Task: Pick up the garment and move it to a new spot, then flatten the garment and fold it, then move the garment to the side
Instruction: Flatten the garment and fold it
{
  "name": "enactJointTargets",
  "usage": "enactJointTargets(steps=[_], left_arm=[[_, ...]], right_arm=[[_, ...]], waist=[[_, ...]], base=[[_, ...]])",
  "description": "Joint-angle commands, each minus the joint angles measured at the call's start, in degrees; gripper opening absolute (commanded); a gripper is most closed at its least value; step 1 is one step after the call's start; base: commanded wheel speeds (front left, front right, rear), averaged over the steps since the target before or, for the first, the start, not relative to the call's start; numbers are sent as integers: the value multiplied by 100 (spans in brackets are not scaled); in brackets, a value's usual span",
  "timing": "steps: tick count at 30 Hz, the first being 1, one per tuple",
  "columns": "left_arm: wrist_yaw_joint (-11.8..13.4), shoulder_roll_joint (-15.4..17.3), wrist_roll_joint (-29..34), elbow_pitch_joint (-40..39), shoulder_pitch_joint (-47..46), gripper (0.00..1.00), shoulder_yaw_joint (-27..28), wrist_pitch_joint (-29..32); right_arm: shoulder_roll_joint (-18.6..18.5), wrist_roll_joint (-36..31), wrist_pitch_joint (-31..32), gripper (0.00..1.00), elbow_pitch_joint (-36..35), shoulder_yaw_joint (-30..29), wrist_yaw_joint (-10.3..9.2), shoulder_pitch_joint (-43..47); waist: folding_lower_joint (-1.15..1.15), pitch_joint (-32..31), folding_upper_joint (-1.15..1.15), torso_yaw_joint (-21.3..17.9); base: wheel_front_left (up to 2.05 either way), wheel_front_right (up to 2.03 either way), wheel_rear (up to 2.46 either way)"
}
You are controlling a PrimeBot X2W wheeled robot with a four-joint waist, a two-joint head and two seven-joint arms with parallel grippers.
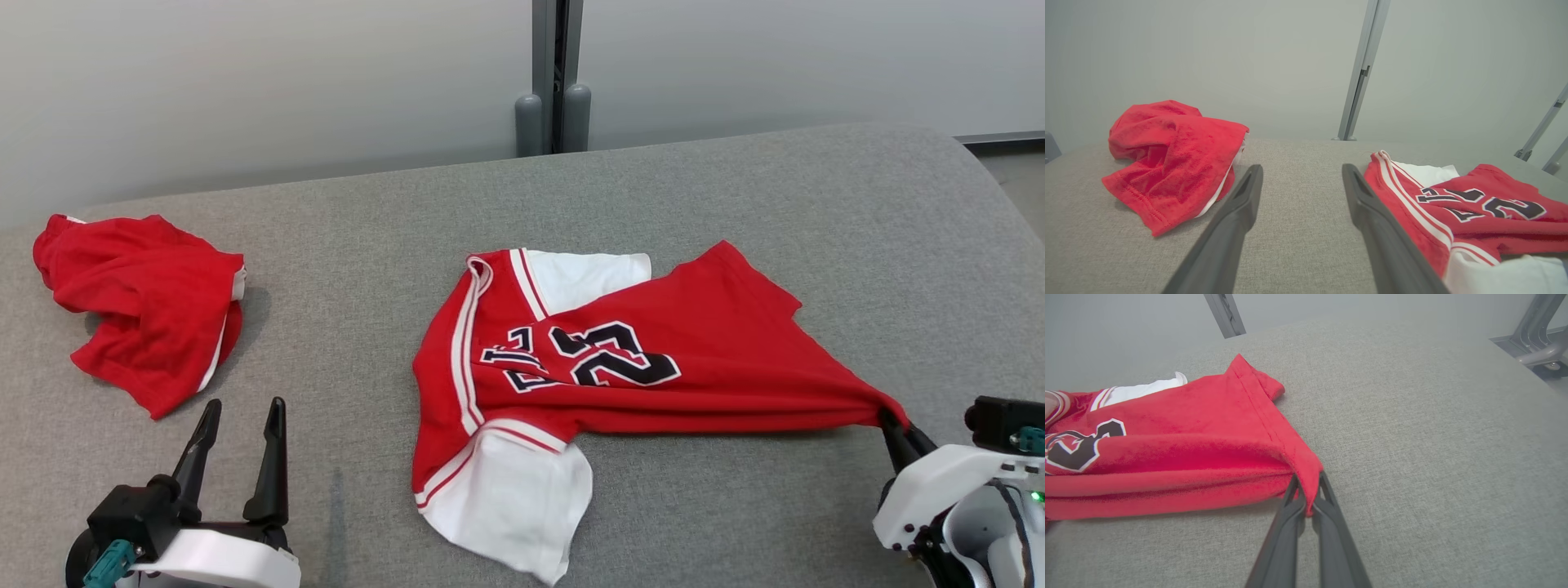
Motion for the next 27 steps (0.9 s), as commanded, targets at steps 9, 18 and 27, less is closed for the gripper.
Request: enactJointTargets(steps=[9,18,27], left_arm=[[-32,67,-16,115,-137,100,-31,-1],[-49,29,-30,193,-176,100,-48,-1],[-56,62,-20,172,-136,100,8,-1]], right_arm=[[-43,-309,-408,100,527,-408,2,-141],[106,-660,-843,100,380,-704,2,-214],[364,-746,-1613,100,-713,-524,2,-127]], waist=[[0,-12,0,100],[0,-108,0,253],[0,-220,0,324]], base=[[0,0,0],[0,0,0],[0,0,0]])
